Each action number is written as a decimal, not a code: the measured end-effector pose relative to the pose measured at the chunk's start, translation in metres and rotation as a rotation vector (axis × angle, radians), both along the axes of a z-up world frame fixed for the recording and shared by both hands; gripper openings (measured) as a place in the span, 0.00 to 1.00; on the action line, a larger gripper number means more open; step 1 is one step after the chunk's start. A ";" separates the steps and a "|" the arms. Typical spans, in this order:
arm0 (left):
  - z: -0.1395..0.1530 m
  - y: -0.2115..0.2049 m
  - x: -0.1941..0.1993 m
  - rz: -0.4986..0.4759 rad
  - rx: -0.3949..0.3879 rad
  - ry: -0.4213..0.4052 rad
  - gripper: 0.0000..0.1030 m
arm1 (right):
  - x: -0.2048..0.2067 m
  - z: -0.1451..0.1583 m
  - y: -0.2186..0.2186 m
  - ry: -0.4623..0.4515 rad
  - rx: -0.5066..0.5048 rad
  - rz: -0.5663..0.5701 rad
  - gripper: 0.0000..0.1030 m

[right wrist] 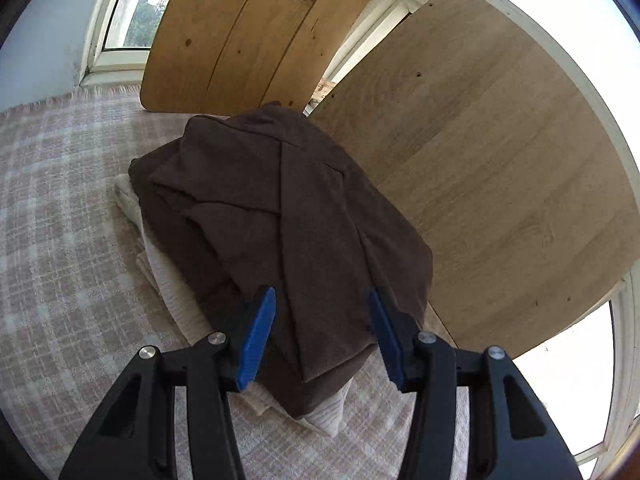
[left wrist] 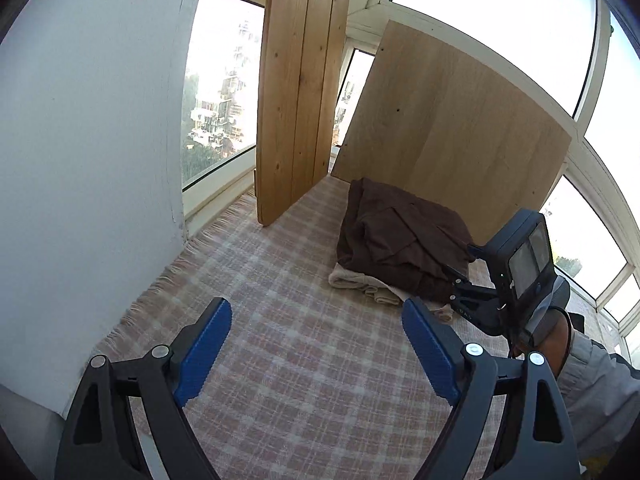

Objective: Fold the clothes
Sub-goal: 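Move both open tools over to the brown and white clothes stack, then close the right tool on the brown garment atop the stack, then lift the brown garment with the right tool off the beige cardigan, then lower the brown garment beside the black shorts and open the right tool, then move the right tool to the beige cardigan and pinch its folded edge, then grasp the cardigan edge with the right tool and lift to unfold it, then lay the unfolded cardigan flat and open the right tool, then grasp the cardigan hem with the right tool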

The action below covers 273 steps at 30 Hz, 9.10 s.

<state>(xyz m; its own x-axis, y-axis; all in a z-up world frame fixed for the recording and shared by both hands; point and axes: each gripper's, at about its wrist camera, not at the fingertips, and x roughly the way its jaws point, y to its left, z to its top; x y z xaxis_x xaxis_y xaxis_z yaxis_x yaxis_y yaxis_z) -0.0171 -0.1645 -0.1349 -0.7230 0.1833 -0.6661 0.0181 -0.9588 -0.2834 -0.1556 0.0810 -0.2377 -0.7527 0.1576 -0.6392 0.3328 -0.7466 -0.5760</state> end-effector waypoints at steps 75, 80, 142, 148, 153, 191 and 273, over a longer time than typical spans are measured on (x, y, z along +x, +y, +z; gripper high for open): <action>0.014 0.069 -0.027 -0.166 0.030 0.013 0.84 | 0.103 0.130 0.146 -0.065 -0.565 -0.217 0.09; 0.016 0.102 -0.031 -0.243 0.027 0.014 0.84 | 0.178 0.122 0.217 -0.087 -0.531 -0.434 0.09; 0.023 0.090 -0.023 -0.215 0.007 0.017 0.84 | 0.116 0.092 0.132 -0.221 -0.422 -0.242 0.47; 0.012 0.049 -0.012 -0.132 0.001 -0.015 0.84 | 0.008 0.026 0.100 -0.293 -0.471 -0.250 0.47; 0.006 0.023 -0.005 -0.076 -0.001 -0.026 0.84 | -0.025 -0.004 0.098 -0.367 -0.490 -0.309 0.47; 0.007 0.058 -0.023 -0.139 -0.021 0.026 0.84 | 0.050 0.008 0.069 -0.277 -0.392 -0.164 0.28; -0.039 0.226 -0.029 -0.346 -0.209 -0.093 0.84 | 0.220 -0.016 0.146 -0.360 -0.736 -0.380 0.12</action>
